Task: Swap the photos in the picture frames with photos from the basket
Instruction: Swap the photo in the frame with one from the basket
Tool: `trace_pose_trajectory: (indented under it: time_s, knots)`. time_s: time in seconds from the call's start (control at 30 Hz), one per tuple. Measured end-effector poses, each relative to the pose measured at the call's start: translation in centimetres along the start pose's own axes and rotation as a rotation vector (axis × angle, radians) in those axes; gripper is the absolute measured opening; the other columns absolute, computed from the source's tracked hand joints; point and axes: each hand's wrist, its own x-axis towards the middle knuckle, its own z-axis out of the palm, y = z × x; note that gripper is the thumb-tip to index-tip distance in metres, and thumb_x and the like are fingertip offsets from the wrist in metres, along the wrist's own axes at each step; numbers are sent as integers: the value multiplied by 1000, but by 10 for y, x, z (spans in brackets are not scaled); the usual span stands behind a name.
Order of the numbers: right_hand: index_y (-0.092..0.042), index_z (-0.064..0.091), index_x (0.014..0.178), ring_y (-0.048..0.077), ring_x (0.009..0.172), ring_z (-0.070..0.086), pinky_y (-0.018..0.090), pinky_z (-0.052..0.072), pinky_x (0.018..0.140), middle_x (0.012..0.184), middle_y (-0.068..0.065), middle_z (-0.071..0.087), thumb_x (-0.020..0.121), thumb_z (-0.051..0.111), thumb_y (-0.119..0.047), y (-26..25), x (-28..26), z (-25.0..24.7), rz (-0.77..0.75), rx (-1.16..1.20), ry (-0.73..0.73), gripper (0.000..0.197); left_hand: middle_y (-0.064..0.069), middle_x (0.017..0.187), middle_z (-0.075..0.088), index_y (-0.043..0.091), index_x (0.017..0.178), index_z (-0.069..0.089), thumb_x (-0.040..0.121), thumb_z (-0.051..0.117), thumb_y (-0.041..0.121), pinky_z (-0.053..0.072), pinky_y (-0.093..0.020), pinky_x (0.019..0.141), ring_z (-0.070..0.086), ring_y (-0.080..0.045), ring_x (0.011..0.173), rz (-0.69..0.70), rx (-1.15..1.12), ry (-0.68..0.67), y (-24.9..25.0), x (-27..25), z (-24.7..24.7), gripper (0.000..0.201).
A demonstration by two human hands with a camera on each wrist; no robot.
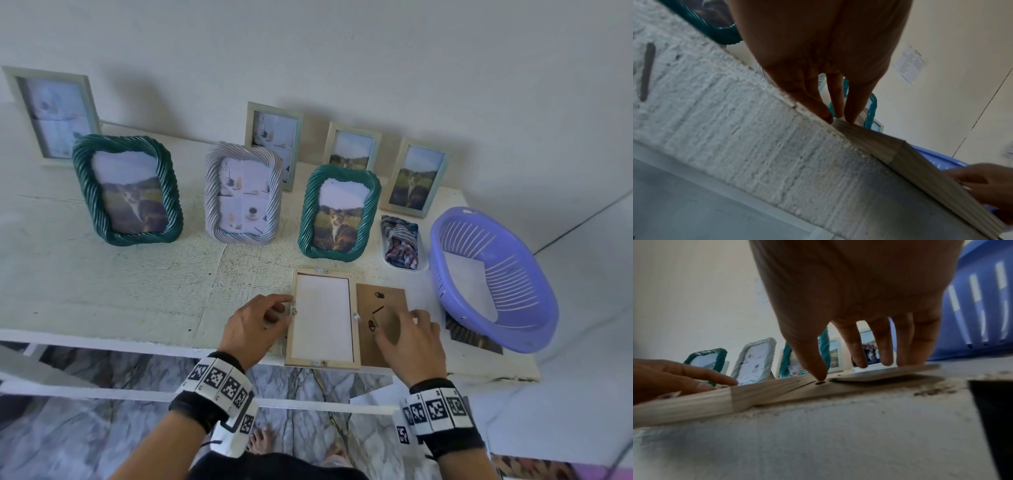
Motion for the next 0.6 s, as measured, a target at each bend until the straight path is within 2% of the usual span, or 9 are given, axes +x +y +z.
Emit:
trace_pose_trajectory:
  time_s: [0.1, 0.2, 0.33, 0.43, 0.5, 0.6]
  knots:
    - [-18, 50, 132, 29, 116, 41, 38, 43, 92, 131, 11, 44, 90, 57, -45, 9, -1, 3, 10, 45, -34, 50, 12, 95, 66, 33, 115, 67, 87, 70, 26, 56, -32, 76, 62, -4, 83, -8, -13, -2, -1, 1, -1, 29]
    - [-11, 58, 118, 30, 112, 44, 36, 39, 93, 124, 12, 47, 86, 65, -38, 14, 4, 1, 55, 148, -31, 42, 12, 95, 66, 34, 114, 67, 87, 71, 27, 55, -33, 77, 62, -4, 83, -16, -20, -10, -2, 1, 0, 28]
    - [-13, 59, 105, 32, 110, 46, 39, 40, 94, 116, 10, 48, 77, 72, -35, 18, 11, -7, 117, 300, -14, 38, 12, 95, 66, 34, 114, 67, 87, 71, 28, 55, -33, 78, 62, -5, 84, -18, -34, -13, -3, 2, -1, 29]
    - [-15, 58, 102, 32, 112, 44, 40, 39, 96, 111, 7, 47, 76, 75, -34, 5, 8, -15, 71, 355, 94, 36, 13, 95, 66, 35, 114, 67, 87, 71, 29, 55, -32, 77, 62, -4, 83, -15, -44, -15, -3, 1, -1, 28]
    - [-15, 57, 100, 28, 107, 42, 34, 37, 88, 109, 5, 44, 76, 75, -33, -11, 5, -20, -1, 375, 149, 35, 13, 95, 66, 35, 113, 67, 87, 71, 28, 55, -32, 77, 62, -4, 82, -16, -42, -13, -3, 1, -1, 28]
    - [-14, 57, 97, 19, 99, 33, 27, 33, 81, 110, 2, 38, 78, 73, -34, -41, -2, -19, -120, 320, 148, 32, 13, 94, 65, 36, 113, 67, 87, 71, 27, 55, -29, 76, 62, -3, 82, -12, -44, -15, -2, 1, -1, 28]
